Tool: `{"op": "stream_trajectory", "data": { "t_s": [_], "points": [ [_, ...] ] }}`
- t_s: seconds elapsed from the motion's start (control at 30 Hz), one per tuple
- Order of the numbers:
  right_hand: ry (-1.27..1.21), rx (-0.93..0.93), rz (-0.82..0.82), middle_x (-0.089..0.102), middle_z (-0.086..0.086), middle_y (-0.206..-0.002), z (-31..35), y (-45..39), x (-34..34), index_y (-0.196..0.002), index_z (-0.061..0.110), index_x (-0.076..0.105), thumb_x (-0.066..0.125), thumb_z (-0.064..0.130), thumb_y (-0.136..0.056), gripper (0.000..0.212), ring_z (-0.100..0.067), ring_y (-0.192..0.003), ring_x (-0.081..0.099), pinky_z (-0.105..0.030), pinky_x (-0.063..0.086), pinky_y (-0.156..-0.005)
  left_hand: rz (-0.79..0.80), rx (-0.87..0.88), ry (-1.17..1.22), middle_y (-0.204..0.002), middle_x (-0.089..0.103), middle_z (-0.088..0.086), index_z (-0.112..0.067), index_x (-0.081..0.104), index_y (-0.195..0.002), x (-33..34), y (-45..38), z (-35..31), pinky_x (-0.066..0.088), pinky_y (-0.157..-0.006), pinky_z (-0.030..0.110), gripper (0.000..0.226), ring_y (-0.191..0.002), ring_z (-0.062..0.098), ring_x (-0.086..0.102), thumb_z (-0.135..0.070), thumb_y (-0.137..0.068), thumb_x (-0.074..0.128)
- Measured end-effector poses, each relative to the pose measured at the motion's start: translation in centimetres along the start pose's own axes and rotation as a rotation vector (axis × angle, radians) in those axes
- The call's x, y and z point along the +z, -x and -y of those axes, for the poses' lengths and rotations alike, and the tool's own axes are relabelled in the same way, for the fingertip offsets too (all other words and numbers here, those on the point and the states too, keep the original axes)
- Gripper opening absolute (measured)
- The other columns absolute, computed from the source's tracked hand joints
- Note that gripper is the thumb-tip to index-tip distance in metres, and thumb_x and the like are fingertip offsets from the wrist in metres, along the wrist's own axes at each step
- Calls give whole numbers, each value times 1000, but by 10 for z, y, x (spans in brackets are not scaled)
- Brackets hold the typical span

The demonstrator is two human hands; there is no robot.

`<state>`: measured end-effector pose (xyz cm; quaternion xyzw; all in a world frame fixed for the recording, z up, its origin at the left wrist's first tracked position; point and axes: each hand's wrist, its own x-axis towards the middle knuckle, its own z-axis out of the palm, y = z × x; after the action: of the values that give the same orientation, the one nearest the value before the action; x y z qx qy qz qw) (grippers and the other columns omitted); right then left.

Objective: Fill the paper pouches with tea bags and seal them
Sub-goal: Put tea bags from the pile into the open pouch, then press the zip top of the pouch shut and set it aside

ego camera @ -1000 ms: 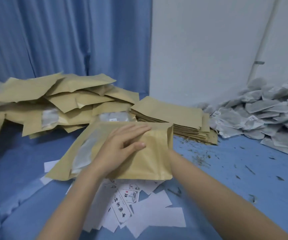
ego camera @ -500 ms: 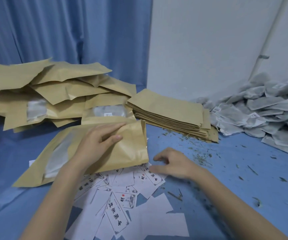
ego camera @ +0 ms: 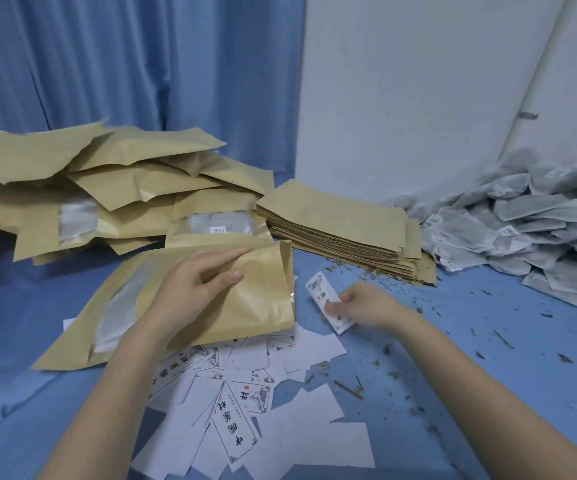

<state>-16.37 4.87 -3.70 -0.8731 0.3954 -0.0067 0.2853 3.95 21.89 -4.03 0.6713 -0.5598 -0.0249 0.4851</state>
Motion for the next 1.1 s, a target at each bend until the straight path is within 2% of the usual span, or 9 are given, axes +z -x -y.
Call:
{"op": "stream_trajectory", "data": {
  "t_s": [0.17, 0.3, 0.43, 0.53, 0.63, 0.73, 0.87, 0.97, 1.1],
  "points": [
    [-95, -501, -372, 68, 4, -78, 8, 10, -10, -72, 36, 67, 62, 16, -89, 26, -7, -76, 58, -22, 42, -74, 11, -6, 65, -110, 61, -36, -49, 62, -109, 0, -1, -5, 32, -88, 1, 33, -109, -15, 49, -35, -80, 63],
    [230, -719, -406, 71, 0, -98, 36, 8, -12, -98, 14, 74, 57, -6, -80, 32, -14, -96, 59, -22, 43, -79, 71, -6, 162, -118, 64, -18, -42, 65, -112, 2, -7, -16, 37, -99, 20, 36, -117, -2, 52, -37, -77, 63],
    [449, -579, -385, 60, -14, -93, 58, 1, -15, -97, -2, 64, 47, -4, -84, 22, -26, -88, 57, -27, 36, -66, 110, 41, 252, -119, 64, -20, -37, 66, -117, 6, -14, -37, 40, -92, 14, 38, -117, -2, 52, -35, -79, 63],
    [313, -459, -253, 62, -15, -104, 67, 3, -27, -109, 0, 59, 44, 5, -94, 22, -30, -98, 58, -33, 46, -82, 136, 41, 355, -117, 64, -22, -46, 65, -113, 10, -20, -55, 39, -87, 6, 35, -114, -5, 55, -37, -79, 63],
    [179, -479, -108, 53, 7, -87, 73, 26, -53, -102, 10, 50, 48, 11, -94, 7, -14, -86, 51, -4, 39, -69, 120, 73, 398, -120, 62, -23, -45, 63, -116, 11, -29, -74, 38, -90, 6, 36, -117, -5, 52, -37, -82, 60],
    [85, -455, -48, 41, 7, -100, 77, 46, -88, -124, 6, 43, 43, 6, -96, 27, -7, -94, 37, 8, 29, -64, 82, 118, 366, -131, 53, -27, -41, 52, -130, 13, -40, -99, 31, -94, 0, 46, -124, -12, 41, -41, -84, 57],
    [74, -339, -73, 42, -7, -138, 77, 55, -130, -139, 11, 36, 44, 23, -98, 43, -18, -119, 41, -15, 30, -80, 54, 275, 214, -145, 29, -34, -55, 28, -136, 20, -47, -137, 19, -101, -1, 71, -133, -16, 21, -63, -74, 63],
    [173, -337, -157, 50, -12, -132, 78, 69, -150, -132, 7, 47, 42, 18, -99, 35, -26, -125, 45, -18, 39, -89, 82, 387, 143, -144, 29, -37, -63, 29, -133, 28, -50, -162, 22, -107, 7, 80, -133, -15, 23, -67, -62, 66],
    [297, -368, -215, 57, 8, -101, 78, 90, -178, -104, 24, 55, 45, 22, -96, 13, -18, -108, 49, -24, 37, -86, -172, 381, 261, -112, 56, -42, -54, 56, -114, 47, -60, -187, 36, -87, 3, 33, -108, -17, 50, -42, -84, 65]
  ]
}}
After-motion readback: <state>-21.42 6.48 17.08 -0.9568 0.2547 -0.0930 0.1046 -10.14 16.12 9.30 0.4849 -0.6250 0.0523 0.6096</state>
